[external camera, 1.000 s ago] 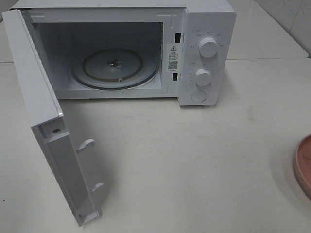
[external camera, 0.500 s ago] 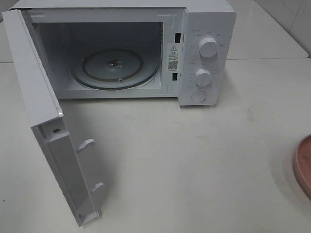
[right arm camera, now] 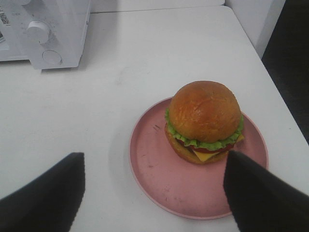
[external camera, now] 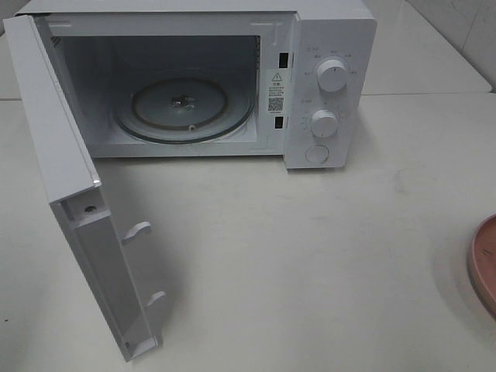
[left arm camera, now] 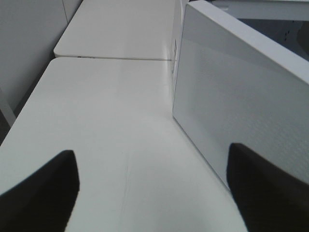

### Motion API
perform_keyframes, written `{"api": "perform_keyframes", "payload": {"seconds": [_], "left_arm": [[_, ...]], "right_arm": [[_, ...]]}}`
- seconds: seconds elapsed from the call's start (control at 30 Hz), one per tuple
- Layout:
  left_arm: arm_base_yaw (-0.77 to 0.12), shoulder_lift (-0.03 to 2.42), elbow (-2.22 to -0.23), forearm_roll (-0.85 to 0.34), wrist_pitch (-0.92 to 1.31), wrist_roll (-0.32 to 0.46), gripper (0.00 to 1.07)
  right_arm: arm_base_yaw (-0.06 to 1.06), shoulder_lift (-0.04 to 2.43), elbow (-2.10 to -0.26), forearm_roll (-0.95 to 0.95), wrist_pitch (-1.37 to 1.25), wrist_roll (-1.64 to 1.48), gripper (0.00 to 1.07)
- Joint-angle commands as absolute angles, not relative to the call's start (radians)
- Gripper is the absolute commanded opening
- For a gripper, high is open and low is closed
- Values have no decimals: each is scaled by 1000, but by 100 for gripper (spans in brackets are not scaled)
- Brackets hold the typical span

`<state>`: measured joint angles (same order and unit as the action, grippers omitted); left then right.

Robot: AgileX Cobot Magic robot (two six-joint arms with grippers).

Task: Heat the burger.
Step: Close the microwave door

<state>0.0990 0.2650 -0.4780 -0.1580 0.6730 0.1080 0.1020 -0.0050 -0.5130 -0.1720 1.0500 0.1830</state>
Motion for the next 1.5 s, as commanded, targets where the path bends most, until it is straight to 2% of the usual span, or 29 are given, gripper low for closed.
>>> {"api": "perform_keyframes", "payload": {"seconds": [0.03, 0.07, 0.1, 0.13, 0.17, 0.2, 0.23, 0.27, 0.33, 0.47, 0.53, 0.57, 0.6, 0.73, 0.8, 0.9, 1.0, 1.03, 1.1, 1.13, 1.17, 1.23, 1.27, 1.3, 1.33, 1.37, 1.4, 1.43, 1.5], "left_arm": [[101, 294, -446, -178, 544, 104, 58], [101, 314, -423, -178, 491, 104, 46], [101, 314, -423, -178, 491, 104, 46], [101, 326, -412, -174, 466, 104, 39], [101, 352, -397, -165, 421, 105, 26], [101, 352, -397, -165, 421, 105, 26], [101, 395, -382, -155, 363, 105, 10], [101, 416, -375, -149, 335, 105, 3], [101, 457, -358, -144, 274, 109, 0], [101, 524, -321, -145, 159, 111, 0], [101, 592, -273, -145, 0, 111, 0], [101, 592, -273, -145, 0, 111, 0], [101, 640, -238, -145, -119, 111, 0], [101, 704, -200, -140, -263, 111, 0], [101, 792, -169, -88, -413, 109, 0], [101, 851, -167, -38, -463, 100, 0], [101, 949, -167, 19, -534, 60, 0], [101, 1021, -168, 52, -571, 14, 0], [101, 1055, -169, 72, -592, -9, 0], [101, 1108, -178, 128, -623, -55, 0], [101, 1108, -178, 128, -623, -55, 0], [101, 1177, -186, 237, -696, -119, 0], [101, 1177, -186, 237, -696, -119, 0], [101, 1218, -187, 316, -751, -152, 0], [101, 1218, -187, 316, -751, -152, 0], [101, 1256, -187, 396, -824, -174, 0], [101, 1256, -187, 396, -824, -174, 0], [101, 1302, -187, 450, -899, -187, 0], [101, 1319, -187, 462, -923, -197, 0]], "right_arm": [[94, -32, -511, -173, 1044, 180, 76], [94, -32, -511, -173, 1044, 180, 76], [94, -32, -511, -173, 1044, 180, 76], [94, -32, -511, -173, 1044, 180, 76], [94, -32, -511, -173, 1044, 180, 76], [94, -32, -511, -173, 1044, 180, 76], [94, -32, -511, -173, 1044, 180, 76], [94, -32, -511, -173, 1044, 180, 76], [94, -32, -511, -173, 1044, 180, 76], [94, -32, -511, -173, 1044, 180, 76], [94, -32, -511, -173, 1044, 180, 76], [94, -32, -511, -173, 1044, 180, 76], [94, -32, -511, -173, 1044, 180, 76], [94, -32, -511, -173, 1044, 180, 76], [94, -32, -511, -173, 1044, 180, 76], [94, -32, -511, -173, 1044, 180, 76], [94, -32, -511, -173, 1044, 180, 76], [94, -32, -511, -173, 1044, 180, 76], [94, -32, -511, -173, 1044, 180, 76], [94, -32, -511, -173, 1044, 180, 76], [94, -32, -511, -173, 1044, 180, 76], [94, -32, -511, -173, 1044, 180, 76], [94, -32, -511, -173, 1044, 180, 76], [94, -32, -511, -173, 1044, 180, 76], [94, -32, -511, -173, 1044, 180, 76], [94, -32, -511, -173, 1044, 180, 76], [94, -32, -511, -173, 1044, 180, 76], [94, -32, -511, -173, 1044, 180, 76], [94, -32, -511, -173, 1044, 180, 76]]}}
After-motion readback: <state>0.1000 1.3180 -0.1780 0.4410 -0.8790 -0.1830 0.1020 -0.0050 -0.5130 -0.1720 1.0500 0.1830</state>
